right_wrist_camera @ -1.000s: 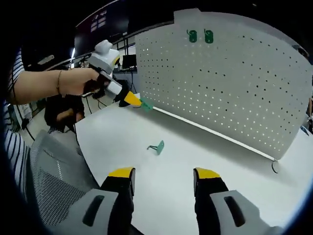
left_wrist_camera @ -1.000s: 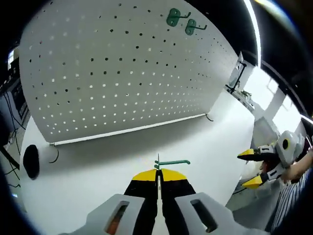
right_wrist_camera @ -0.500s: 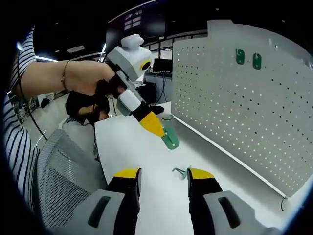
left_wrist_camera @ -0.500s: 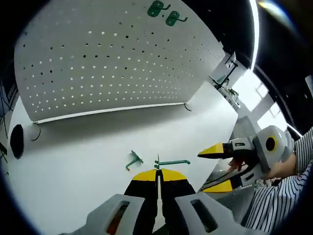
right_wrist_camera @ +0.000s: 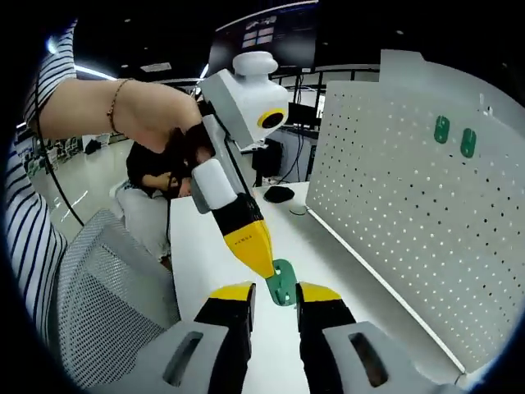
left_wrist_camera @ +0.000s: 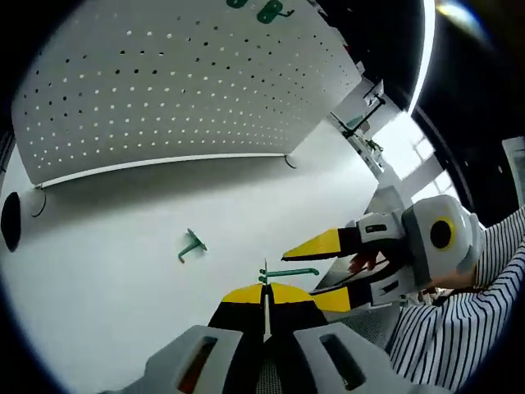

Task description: Insert the hook assembly into the mounting plate slot until the hook locks in place.

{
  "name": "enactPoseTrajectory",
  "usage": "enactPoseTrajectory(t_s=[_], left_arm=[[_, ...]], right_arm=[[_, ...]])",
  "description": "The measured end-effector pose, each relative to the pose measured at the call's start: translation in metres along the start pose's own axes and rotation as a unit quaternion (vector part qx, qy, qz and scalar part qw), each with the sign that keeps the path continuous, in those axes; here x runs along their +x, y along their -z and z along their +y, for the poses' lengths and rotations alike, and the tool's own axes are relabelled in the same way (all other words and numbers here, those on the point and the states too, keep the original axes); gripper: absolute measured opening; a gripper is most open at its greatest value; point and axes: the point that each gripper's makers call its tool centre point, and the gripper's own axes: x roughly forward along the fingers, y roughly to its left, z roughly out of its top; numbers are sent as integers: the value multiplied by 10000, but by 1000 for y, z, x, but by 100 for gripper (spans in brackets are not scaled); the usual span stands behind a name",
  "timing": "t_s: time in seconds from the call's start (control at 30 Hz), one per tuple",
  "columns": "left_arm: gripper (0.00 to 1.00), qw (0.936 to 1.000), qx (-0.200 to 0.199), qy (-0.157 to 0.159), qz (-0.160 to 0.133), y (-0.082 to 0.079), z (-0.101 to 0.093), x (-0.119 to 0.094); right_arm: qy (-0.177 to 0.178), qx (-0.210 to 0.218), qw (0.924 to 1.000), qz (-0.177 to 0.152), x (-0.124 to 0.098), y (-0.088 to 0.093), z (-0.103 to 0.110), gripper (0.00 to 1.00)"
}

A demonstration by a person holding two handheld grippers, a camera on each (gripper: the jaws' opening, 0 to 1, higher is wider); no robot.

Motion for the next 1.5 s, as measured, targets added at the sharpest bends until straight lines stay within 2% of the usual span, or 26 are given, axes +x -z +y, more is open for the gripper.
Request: enactPoseTrajectory(t_s=[0.7, 1.3, 1.43, 1.5], left_arm=[[1, 9997, -67, 189, 109, 6, -7, -5], [1, 9987, -285, 430, 51, 11, -9, -10], [1, 9987, -194, 475, -4, 13, -10, -10], [2, 9987, -60, 483, -126, 12, -10, -10]], right_arm=[[-45, -455, 9989, 90, 3, 1, 5, 3], [-89, -621, 9980, 122, 1, -2, 10, 1], [-149, -661, 9975, 204, 2, -1, 12, 0], [-167, -553, 9981, 227, 2, -2, 11, 0]])
